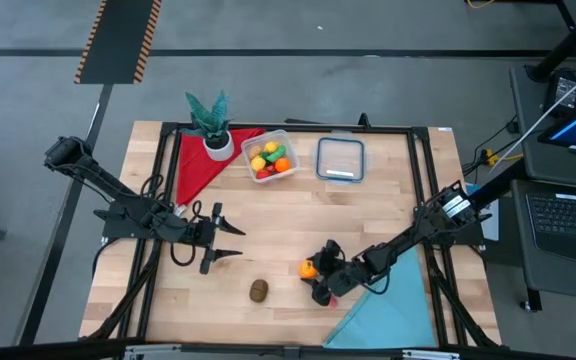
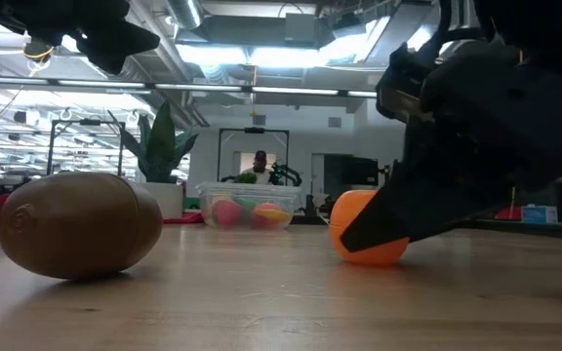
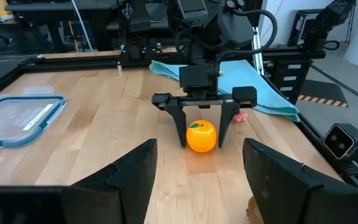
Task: Pick and placing Produce into tupperware
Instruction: Put the orange into the transparent bin
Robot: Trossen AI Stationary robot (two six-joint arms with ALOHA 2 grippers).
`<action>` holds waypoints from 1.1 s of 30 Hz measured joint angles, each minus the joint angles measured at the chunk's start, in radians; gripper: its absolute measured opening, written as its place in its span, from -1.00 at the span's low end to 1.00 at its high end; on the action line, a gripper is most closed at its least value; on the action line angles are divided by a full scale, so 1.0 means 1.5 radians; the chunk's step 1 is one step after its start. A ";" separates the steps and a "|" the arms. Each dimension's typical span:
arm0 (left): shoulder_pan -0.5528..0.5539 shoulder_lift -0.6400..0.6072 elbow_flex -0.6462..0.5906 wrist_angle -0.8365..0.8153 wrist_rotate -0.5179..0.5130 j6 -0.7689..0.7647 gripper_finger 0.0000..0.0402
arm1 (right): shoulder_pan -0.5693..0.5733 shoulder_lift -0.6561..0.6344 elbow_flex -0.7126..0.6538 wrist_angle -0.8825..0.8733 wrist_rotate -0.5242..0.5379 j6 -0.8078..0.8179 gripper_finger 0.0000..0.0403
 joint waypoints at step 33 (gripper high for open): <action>0.000 0.000 0.000 0.000 0.000 0.000 0.14 | -0.028 -0.027 -0.001 0.022 -0.028 -0.032 0.20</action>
